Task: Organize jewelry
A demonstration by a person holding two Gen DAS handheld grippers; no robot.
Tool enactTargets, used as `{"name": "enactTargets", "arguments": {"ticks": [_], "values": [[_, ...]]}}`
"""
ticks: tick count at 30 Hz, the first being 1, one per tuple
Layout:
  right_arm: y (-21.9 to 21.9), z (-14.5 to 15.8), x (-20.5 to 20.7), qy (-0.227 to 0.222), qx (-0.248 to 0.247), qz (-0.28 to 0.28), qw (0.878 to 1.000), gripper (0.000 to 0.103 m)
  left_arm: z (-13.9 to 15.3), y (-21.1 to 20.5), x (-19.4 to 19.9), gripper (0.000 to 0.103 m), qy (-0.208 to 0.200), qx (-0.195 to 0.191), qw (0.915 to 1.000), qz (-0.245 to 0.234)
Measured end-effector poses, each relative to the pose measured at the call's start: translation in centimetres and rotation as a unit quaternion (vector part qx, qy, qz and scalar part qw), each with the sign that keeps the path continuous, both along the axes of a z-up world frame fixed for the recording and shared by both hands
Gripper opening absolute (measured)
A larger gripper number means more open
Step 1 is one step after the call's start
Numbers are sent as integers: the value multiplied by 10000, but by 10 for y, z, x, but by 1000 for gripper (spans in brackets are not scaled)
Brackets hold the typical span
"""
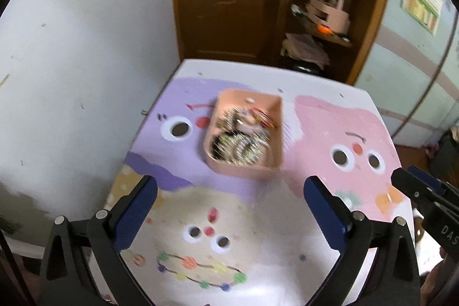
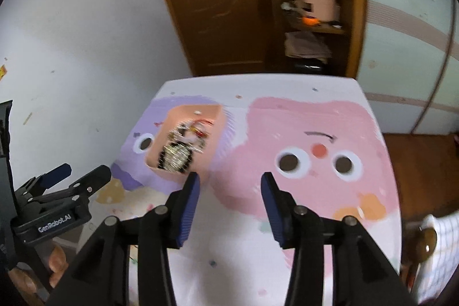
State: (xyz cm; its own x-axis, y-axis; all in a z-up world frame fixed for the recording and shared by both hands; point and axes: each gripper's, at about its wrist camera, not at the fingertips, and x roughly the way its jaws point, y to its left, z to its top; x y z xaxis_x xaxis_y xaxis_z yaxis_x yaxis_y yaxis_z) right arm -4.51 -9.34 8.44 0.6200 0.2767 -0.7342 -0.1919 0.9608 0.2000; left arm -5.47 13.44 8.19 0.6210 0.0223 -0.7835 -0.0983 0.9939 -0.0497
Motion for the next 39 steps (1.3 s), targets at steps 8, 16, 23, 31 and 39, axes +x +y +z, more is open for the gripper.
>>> {"name": "enactTargets", "arguments": {"ticks": [8, 16, 23, 31, 39], "values": [[-28, -24, -19, 222, 48, -461, 9987, 45, -22, -30, -10, 101, 220, 10, 9996, -176], [-24, -35, -36, 193, -108, -485, 9986, 46, -39, -41, -16, 101, 434, 69, 9986, -309], [-16, -36, -43, 73, -260, -518, 9983, 46, -40, -44, -17, 101, 398, 118, 9985, -359], [-12, -42, -48, 135, -300, -512, 9981, 46, -39, -45, -20, 101, 356, 111, 9986, -388], [-14, -42, -50, 157, -178, -559, 9982, 46, -38, -49, -23, 101, 341, 146, 9984, -416]]}}
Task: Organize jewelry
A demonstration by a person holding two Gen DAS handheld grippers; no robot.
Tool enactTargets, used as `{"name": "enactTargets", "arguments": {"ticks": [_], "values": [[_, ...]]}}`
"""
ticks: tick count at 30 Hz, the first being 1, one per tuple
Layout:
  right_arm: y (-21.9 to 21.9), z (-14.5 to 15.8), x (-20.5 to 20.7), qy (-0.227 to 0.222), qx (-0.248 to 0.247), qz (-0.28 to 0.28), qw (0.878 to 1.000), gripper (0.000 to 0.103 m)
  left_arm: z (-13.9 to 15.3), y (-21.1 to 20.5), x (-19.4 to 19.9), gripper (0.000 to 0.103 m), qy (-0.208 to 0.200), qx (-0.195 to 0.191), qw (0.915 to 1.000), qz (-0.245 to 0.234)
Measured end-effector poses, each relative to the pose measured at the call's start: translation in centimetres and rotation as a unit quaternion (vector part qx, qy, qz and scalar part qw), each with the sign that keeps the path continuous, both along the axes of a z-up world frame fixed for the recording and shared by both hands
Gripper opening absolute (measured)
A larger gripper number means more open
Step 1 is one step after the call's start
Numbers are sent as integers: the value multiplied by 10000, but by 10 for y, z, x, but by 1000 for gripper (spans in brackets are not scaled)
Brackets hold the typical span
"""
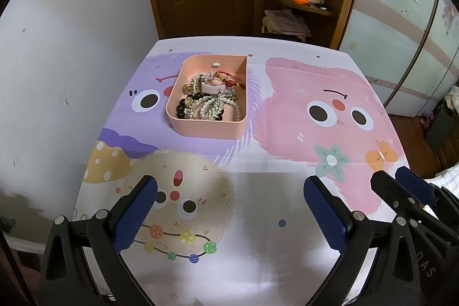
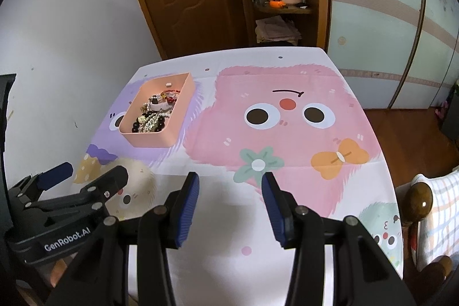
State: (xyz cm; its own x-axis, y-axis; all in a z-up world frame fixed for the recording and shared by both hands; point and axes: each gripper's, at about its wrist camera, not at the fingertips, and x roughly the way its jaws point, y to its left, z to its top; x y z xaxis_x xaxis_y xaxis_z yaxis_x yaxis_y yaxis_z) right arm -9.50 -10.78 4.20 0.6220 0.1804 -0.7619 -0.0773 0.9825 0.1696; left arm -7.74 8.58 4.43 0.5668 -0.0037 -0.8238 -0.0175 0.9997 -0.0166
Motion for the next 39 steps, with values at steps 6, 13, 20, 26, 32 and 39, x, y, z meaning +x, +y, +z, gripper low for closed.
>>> {"name": "enactTargets", "arguments": {"ticks": [6, 13, 20, 26, 32, 39], "values": [[1, 0, -1, 36, 54, 7, 10000, 46, 0, -1, 0, 101, -5, 18, 10000, 8], [0, -1, -2, 48, 84, 0, 10000, 46, 0, -2, -1, 101, 9, 9, 10000, 0], [-1, -2, -2, 49, 81, 10, 10000, 46, 1, -3, -2, 101, 12, 9, 10000, -7], [-2, -2, -2, 54, 93, 10, 9999, 46, 0, -3, -1, 101, 24, -1, 10000, -17], [-2, -2, -2, 50, 89, 14, 9999, 46, 0, -3, -2, 101, 30, -5, 10000, -22], [-2, -2, -2, 63, 95, 15, 9999, 46, -1, -3, -3, 101, 37, 5, 10000, -28]]}}
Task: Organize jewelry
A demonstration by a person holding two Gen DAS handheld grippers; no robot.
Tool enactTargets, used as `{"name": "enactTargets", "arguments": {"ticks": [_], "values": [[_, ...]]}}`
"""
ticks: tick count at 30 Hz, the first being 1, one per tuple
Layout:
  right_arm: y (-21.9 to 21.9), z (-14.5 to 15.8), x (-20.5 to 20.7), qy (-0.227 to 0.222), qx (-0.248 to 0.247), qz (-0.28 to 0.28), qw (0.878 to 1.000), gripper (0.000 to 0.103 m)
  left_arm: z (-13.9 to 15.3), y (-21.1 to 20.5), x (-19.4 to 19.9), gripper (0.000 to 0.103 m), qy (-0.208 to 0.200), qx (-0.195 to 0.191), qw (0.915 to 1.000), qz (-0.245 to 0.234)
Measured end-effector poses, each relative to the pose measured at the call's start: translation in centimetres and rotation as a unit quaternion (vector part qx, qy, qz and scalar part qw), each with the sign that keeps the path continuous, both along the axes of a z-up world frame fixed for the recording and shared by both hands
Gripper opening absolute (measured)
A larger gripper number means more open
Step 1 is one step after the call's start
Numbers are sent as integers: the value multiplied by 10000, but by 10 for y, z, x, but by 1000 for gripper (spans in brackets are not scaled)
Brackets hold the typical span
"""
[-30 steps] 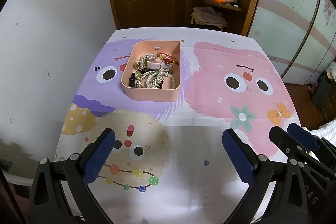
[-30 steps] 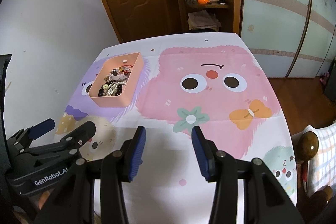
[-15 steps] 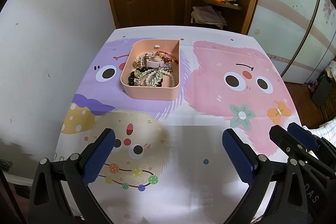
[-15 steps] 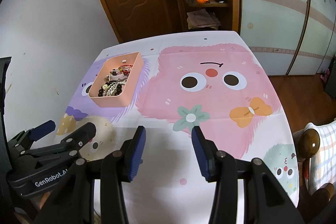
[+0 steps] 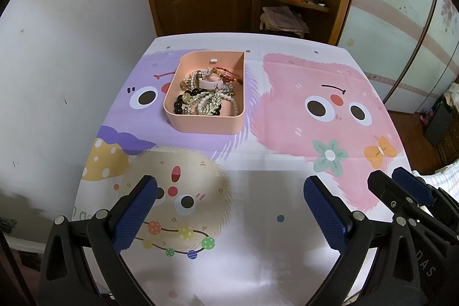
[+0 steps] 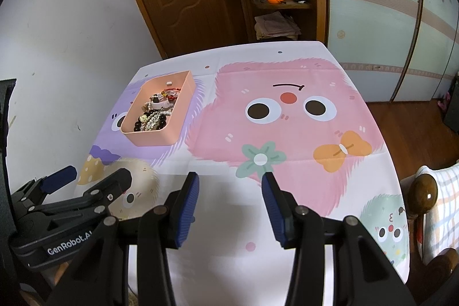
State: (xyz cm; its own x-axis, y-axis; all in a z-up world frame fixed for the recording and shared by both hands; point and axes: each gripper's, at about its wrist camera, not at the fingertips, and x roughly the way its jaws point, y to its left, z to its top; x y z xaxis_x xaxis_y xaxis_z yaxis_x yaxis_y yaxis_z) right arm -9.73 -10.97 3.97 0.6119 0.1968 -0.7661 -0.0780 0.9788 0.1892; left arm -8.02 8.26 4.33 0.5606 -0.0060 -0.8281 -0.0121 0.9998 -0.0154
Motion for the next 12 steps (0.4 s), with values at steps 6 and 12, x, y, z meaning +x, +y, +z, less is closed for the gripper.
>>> {"name": "enactTargets", "arguments": {"ticks": [6, 12], "values": [[0, 0, 0, -7, 0, -2, 10000, 46, -2, 0, -1, 101, 6, -4, 10000, -10], [0, 0, 0, -8, 9, -4, 10000, 46, -1, -1, -2, 101, 1, -8, 10000, -12]]}}
